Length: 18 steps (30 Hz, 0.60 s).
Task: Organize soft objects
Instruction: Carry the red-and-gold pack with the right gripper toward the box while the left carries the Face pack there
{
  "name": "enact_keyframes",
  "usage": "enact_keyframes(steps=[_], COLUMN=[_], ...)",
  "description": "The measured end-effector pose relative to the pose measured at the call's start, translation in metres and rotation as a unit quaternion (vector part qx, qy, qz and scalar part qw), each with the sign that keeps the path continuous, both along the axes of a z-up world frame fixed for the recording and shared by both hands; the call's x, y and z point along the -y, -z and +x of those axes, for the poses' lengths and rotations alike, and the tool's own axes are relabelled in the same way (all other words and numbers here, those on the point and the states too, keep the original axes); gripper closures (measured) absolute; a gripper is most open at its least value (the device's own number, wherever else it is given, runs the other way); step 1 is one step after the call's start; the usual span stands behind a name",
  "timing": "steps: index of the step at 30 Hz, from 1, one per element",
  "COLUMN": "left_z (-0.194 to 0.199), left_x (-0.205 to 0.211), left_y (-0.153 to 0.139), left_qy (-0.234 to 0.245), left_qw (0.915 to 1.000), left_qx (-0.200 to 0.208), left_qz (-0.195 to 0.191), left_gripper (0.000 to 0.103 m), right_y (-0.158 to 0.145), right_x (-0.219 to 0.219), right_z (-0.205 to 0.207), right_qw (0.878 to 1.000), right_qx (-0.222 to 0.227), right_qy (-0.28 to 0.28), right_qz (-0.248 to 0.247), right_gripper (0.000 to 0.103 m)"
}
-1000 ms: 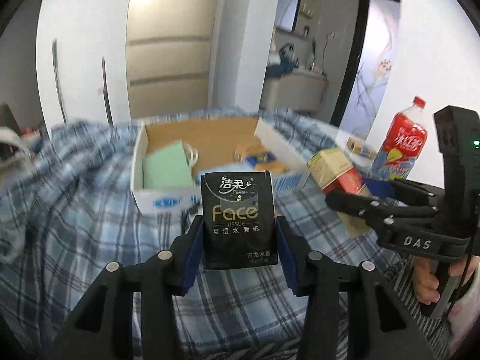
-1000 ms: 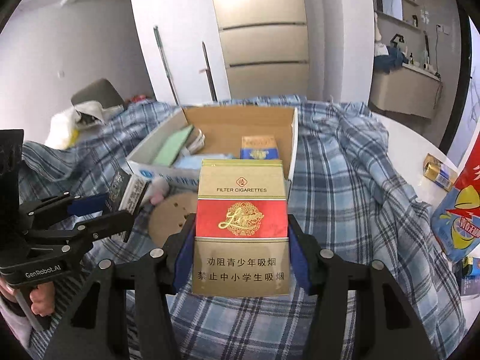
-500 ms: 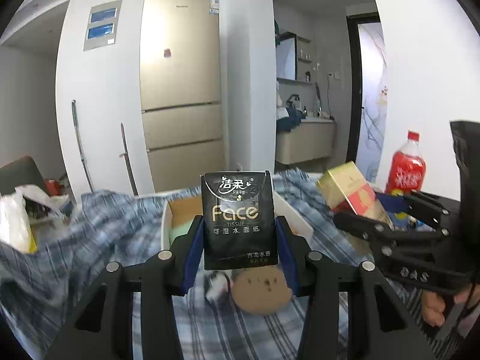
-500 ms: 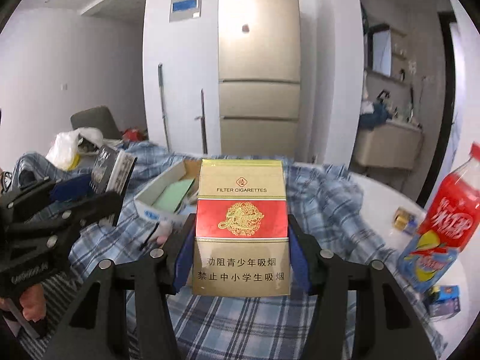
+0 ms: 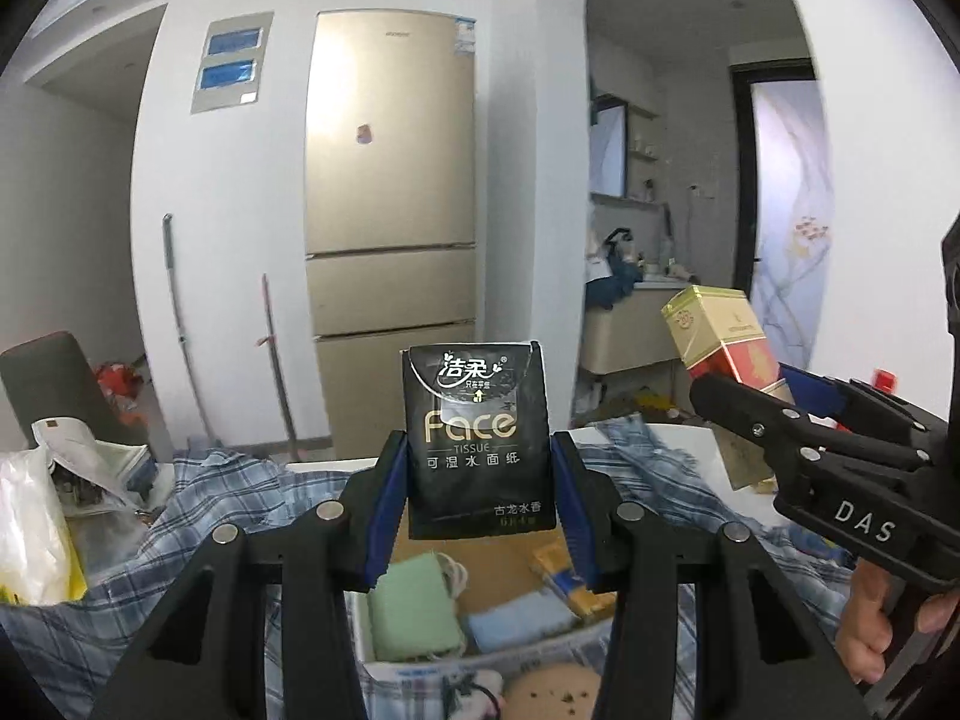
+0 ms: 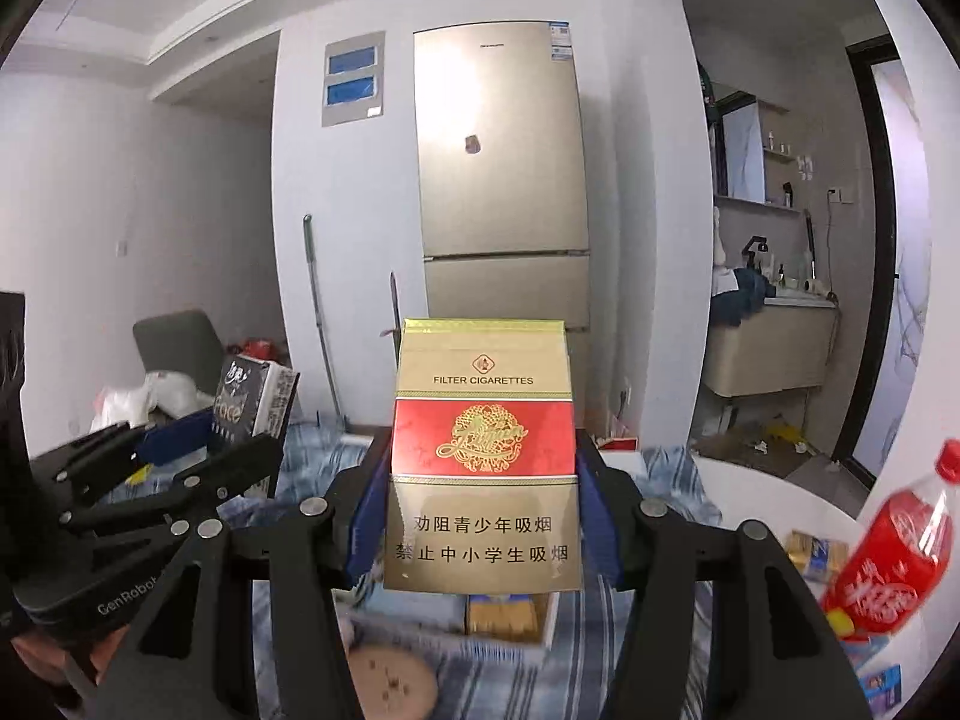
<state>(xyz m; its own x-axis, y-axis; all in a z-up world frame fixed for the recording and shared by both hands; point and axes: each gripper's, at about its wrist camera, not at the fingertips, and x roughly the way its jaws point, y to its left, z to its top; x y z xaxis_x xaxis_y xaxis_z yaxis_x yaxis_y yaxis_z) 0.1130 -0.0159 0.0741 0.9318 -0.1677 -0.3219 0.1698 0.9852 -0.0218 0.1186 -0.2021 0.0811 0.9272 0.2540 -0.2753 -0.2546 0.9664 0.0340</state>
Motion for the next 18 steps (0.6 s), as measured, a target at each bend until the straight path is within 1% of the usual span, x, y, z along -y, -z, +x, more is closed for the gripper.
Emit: enact_keyframes(steps=[2, 3, 5, 7, 8, 10, 12, 13, 15, 16, 18], left_z=[0.009, 0.015, 0.023, 0.033, 0.039, 0.052, 0.065, 0.071, 0.080, 0.082, 0.086], left_x=[-0.004, -0.006, -0.011, -0.014, -0.015, -0.017, -0.020, -0.021, -0.021, -0.022, -0.022], left_y=[0.000, 0.001, 0.009, 0.022, 0.030, 0.047, 0.064, 0.073, 0.090, 0.095, 0.106], left_qy=[0.000, 0.004, 0.003, 0.000, -0.007, -0.021, -0.024, -0.024, -0.025, -0.024, -0.020], left_qw=[1.0000, 0.9998, 0.9995, 0.9986, 0.9977, 0.9945, 0.9912, 0.9886, 0.9839, 0.9825, 0.9785], left_qx=[-0.008, -0.018, -0.031, -0.054, -0.068, -0.100, -0.128, -0.147, -0.175, -0.182, -0.203], left_qz=[0.001, 0.000, -0.002, 0.001, 0.005, 0.022, 0.021, 0.022, 0.026, 0.028, 0.030], left_gripper=[0.055, 0.055, 0.055, 0.055, 0.055, 0.055, 0.055, 0.055, 0.055, 0.055, 0.054], right_y=[0.001, 0.004, 0.015, 0.029, 0.038, 0.056, 0.075, 0.084, 0.098, 0.104, 0.112], right_x=[-0.004, -0.005, -0.007, -0.005, -0.006, -0.009, -0.015, -0.016, -0.017, -0.015, -0.013], right_z=[0.017, 0.025, 0.044, 0.058, 0.064, 0.070, 0.078, 0.083, 0.093, 0.097, 0.104], right_qw=[1.000, 1.000, 0.999, 0.998, 0.997, 0.995, 0.991, 0.989, 0.983, 0.980, 0.975], right_qx=[-0.004, -0.014, -0.045, -0.070, -0.083, -0.098, -0.122, -0.139, -0.176, -0.194, -0.216], right_qy=[0.008, 0.008, 0.002, -0.003, -0.006, -0.002, -0.014, -0.021, -0.037, -0.044, -0.050], right_qz=[-0.003, -0.007, -0.012, -0.001, -0.004, -0.022, -0.044, -0.045, -0.035, -0.027, -0.016], right_gripper=[0.048, 0.048, 0.048, 0.048, 0.048, 0.048, 0.048, 0.048, 0.048, 0.048, 0.048])
